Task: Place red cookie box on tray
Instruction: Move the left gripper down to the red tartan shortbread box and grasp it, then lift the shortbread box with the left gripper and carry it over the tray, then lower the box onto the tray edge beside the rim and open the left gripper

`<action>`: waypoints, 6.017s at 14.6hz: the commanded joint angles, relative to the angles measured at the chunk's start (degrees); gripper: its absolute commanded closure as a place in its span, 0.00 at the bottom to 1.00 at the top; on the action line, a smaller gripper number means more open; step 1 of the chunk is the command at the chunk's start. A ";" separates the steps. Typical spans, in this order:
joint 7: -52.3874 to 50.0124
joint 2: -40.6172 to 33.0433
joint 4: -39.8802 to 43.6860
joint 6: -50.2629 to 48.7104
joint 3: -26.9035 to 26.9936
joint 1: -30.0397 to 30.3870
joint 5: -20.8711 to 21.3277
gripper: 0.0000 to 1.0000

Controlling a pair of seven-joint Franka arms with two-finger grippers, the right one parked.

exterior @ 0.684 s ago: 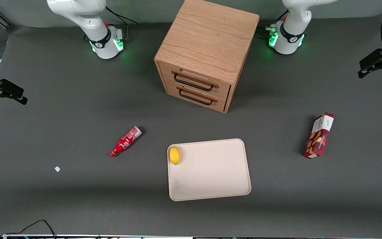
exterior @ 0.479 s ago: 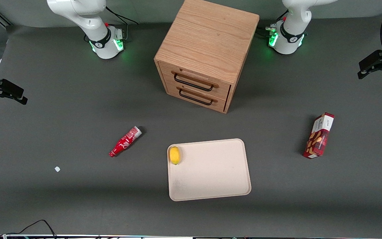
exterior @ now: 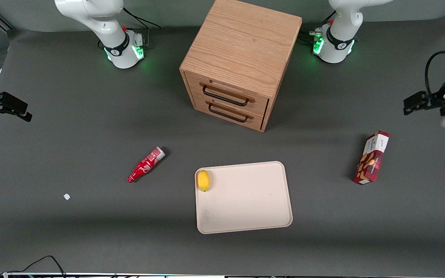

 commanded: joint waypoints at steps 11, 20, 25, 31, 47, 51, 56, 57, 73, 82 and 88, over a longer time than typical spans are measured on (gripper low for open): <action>13.16 8.46 -22.77 39.18 2.61 0.57 0.89 0.00; 17.82 17.43 -27.88 55.01 4.10 0.05 1.33 0.00; 17.74 18.58 -28.33 56.27 4.72 -0.04 1.33 0.06; 17.12 18.49 -28.24 54.95 4.72 -0.30 1.33 1.00; 8.36 13.57 -11.40 29.24 3.58 -2.32 0.28 1.00; -6.57 17.07 5.11 15.25 -1.51 -4.43 -2.70 1.00; -25.29 28.49 22.54 9.06 -6.26 -10.31 -3.85 1.00; -29.16 31.12 25.00 9.94 -6.97 -11.72 -3.85 1.00; -38.68 48.90 27.14 29.54 -7.15 -20.87 4.76 1.00; -39.30 50.04 26.78 30.51 -7.06 -20.87 4.76 0.63; -39.39 49.87 25.55 34.55 -6.97 -21.14 4.94 0.00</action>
